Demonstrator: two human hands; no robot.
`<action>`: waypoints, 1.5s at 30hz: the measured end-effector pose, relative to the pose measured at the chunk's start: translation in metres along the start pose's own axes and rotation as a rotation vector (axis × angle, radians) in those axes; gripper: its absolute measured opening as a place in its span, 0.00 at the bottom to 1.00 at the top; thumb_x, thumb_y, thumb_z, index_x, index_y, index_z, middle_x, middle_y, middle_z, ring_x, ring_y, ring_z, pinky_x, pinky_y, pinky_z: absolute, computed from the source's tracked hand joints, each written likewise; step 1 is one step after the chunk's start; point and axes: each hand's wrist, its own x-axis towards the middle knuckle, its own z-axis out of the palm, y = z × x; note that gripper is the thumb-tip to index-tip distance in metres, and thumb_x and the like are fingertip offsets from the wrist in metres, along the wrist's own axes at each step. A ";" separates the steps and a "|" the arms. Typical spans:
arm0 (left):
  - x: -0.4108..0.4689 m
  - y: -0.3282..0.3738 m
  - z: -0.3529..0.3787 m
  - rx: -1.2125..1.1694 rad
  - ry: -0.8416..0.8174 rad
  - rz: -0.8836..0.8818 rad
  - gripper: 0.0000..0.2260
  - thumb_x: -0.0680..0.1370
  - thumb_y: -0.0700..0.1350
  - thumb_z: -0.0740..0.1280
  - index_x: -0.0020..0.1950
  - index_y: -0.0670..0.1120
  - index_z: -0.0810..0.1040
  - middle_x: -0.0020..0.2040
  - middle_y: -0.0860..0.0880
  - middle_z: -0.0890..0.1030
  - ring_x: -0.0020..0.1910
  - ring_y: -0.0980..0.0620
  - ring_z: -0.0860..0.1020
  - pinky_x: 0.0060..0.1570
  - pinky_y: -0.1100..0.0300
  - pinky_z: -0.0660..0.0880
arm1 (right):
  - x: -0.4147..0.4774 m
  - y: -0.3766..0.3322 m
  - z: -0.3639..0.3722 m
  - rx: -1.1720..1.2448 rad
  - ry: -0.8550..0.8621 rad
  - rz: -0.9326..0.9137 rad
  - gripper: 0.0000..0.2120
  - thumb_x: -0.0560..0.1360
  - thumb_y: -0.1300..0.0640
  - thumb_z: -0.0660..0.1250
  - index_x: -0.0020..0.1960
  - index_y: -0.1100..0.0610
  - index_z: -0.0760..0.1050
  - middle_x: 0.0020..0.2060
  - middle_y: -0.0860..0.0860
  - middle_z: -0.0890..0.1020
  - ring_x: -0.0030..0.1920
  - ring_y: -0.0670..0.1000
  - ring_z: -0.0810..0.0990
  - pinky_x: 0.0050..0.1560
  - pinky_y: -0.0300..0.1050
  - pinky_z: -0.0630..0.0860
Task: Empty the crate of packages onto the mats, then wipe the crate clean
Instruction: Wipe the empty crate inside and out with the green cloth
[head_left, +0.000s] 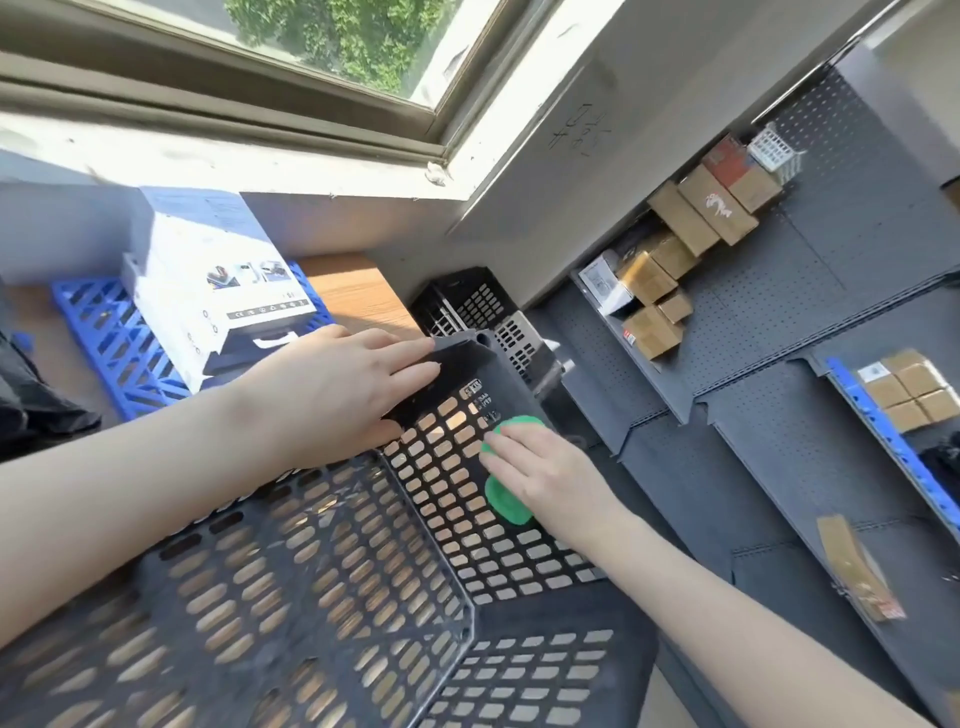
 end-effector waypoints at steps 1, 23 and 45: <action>0.000 0.000 0.000 0.001 -0.002 0.001 0.29 0.64 0.53 0.78 0.61 0.43 0.79 0.63 0.44 0.80 0.51 0.44 0.82 0.37 0.49 0.81 | 0.017 0.005 0.003 -0.004 0.019 0.021 0.10 0.76 0.65 0.63 0.53 0.61 0.81 0.53 0.55 0.83 0.55 0.55 0.80 0.62 0.49 0.74; 0.005 0.011 -0.029 0.120 -0.275 0.025 0.29 0.81 0.60 0.54 0.79 0.52 0.51 0.80 0.50 0.49 0.75 0.51 0.61 0.65 0.56 0.68 | -0.070 -0.005 -0.049 0.080 -0.551 -0.014 0.06 0.74 0.61 0.67 0.51 0.54 0.77 0.47 0.49 0.80 0.48 0.54 0.77 0.48 0.48 0.76; 0.006 0.009 -0.027 0.083 -0.268 0.001 0.27 0.80 0.58 0.57 0.77 0.52 0.54 0.80 0.50 0.52 0.73 0.50 0.63 0.65 0.54 0.69 | -0.083 -0.015 -0.077 0.142 -0.722 0.085 0.13 0.61 0.56 0.78 0.43 0.48 0.80 0.43 0.43 0.82 0.43 0.47 0.80 0.41 0.37 0.77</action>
